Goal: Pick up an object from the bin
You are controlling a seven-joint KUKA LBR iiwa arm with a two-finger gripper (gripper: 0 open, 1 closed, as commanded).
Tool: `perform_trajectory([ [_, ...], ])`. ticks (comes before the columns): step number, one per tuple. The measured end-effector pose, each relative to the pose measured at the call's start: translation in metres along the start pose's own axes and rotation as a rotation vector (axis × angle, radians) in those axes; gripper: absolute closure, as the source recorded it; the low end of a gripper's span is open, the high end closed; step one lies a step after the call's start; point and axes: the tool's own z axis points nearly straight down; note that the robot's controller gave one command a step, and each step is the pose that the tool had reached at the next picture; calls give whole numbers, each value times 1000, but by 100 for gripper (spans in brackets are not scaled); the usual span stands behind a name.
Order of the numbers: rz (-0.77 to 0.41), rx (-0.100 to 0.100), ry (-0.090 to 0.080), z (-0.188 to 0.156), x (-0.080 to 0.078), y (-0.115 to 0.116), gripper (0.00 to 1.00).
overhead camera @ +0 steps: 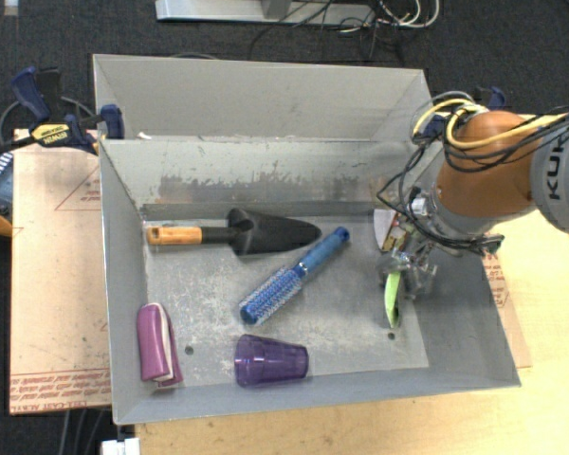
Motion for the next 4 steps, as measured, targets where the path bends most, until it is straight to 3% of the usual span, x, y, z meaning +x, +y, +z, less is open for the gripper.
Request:
perform_trajectory([
  [2, -2, -3, 1, -6, 0, 2, 100],
  [4, 2, 2, 6, -59, 2, 0, 100],
])
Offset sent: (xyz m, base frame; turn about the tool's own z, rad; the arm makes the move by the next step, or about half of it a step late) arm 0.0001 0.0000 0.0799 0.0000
